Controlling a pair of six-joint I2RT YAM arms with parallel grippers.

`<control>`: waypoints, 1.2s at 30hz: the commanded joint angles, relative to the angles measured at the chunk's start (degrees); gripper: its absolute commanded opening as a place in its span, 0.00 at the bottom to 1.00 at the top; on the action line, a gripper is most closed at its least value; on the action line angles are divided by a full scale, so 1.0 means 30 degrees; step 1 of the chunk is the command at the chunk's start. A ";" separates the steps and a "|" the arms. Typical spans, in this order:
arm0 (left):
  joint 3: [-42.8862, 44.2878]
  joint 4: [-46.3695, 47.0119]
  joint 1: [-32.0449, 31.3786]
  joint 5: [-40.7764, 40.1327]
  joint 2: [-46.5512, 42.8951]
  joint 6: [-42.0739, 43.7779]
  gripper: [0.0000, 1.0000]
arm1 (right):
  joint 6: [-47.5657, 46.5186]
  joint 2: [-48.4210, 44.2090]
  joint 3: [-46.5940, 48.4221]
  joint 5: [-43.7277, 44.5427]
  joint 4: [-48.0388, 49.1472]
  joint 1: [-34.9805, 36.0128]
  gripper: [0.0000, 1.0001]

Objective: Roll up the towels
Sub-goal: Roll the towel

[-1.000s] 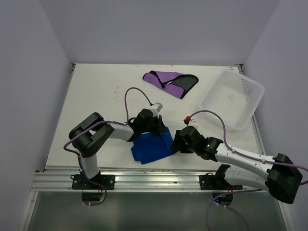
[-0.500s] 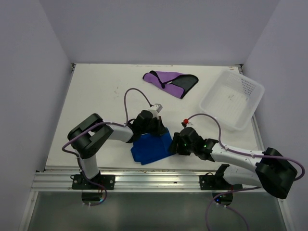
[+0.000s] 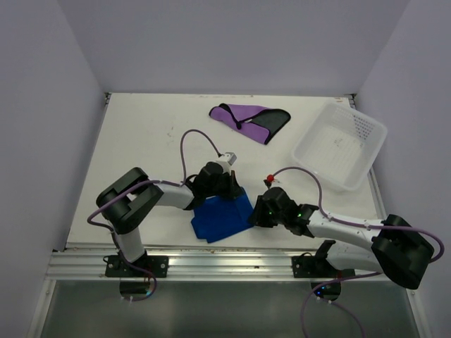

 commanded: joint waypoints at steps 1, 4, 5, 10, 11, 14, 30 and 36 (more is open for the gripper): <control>-0.0158 -0.1871 -0.0098 -0.1003 -0.0385 0.0360 0.00 | -0.0965 0.0225 0.0115 0.0627 -0.1546 0.0479 0.18; 0.0659 -0.2807 -0.0040 -0.0945 -0.0533 0.0507 0.00 | -0.1521 0.0195 0.0877 0.2202 -0.2716 0.1356 0.10; 0.0837 -0.3071 -0.0010 -0.0974 -0.0620 0.0536 0.00 | -0.1667 0.0253 0.1140 0.2647 -0.3068 0.2084 0.09; 0.1745 -0.4741 0.0253 -0.1852 -0.1235 0.0858 0.00 | -0.2138 0.1101 0.2723 0.5256 -0.4798 0.4140 0.01; 0.1834 -0.4975 0.0341 -0.1911 -0.1324 0.0888 0.00 | -0.2138 0.1393 0.2841 0.5868 -0.5061 0.4548 0.00; 0.1981 -0.5562 0.0722 -0.1767 -0.1733 0.0918 0.00 | -0.2107 0.1601 0.3076 0.6430 -0.5211 0.5019 0.00; 0.4148 -0.7760 0.1660 0.1603 -0.4428 0.0097 0.00 | -0.2521 0.2684 0.4191 1.1087 -0.5534 0.7657 0.00; 0.4881 -0.8084 0.1631 0.2392 -0.4723 -0.0487 0.00 | -0.2518 0.2802 0.4509 1.3458 -0.5736 0.8564 0.00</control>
